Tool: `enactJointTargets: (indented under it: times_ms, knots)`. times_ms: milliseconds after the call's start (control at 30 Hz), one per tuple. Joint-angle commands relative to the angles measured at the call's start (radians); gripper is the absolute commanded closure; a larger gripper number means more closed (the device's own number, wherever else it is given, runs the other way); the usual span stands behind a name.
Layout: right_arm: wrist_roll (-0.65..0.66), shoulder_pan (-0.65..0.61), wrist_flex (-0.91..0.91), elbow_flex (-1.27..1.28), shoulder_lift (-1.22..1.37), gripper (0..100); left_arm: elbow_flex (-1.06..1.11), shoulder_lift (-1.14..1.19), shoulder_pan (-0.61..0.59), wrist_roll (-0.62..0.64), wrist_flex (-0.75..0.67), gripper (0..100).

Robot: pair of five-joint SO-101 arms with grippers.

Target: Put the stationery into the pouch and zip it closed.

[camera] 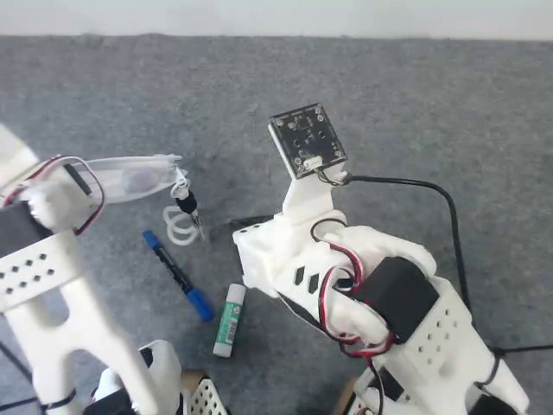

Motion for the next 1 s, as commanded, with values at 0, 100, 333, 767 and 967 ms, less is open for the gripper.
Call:
enactJointTargets:
  times_ms: [0,100,333,767,967]
  knots:
    - [0.003,-0.01,-0.071,-0.017,-0.107,99.1,-0.007,-0.057,0.005,-0.011,-0.002,99]
    - [0.003,-0.01,-0.116,-0.011,-0.174,99.1,-0.007,-0.057,0.005,-0.011,0.0,99]
    - [0.003,-0.01,-0.154,-0.011,-0.237,99.1,-0.007,-0.057,0.005,-0.011,0.002,99]
    - [0.003,-0.005,-0.17,0.049,-0.222,99.1,0.002,-0.057,-0.002,-0.011,-0.003,99]
    - [0.009,0.001,-0.229,0.232,-0.193,99.1,-0.001,-0.058,-0.037,-0.011,-0.005,99]
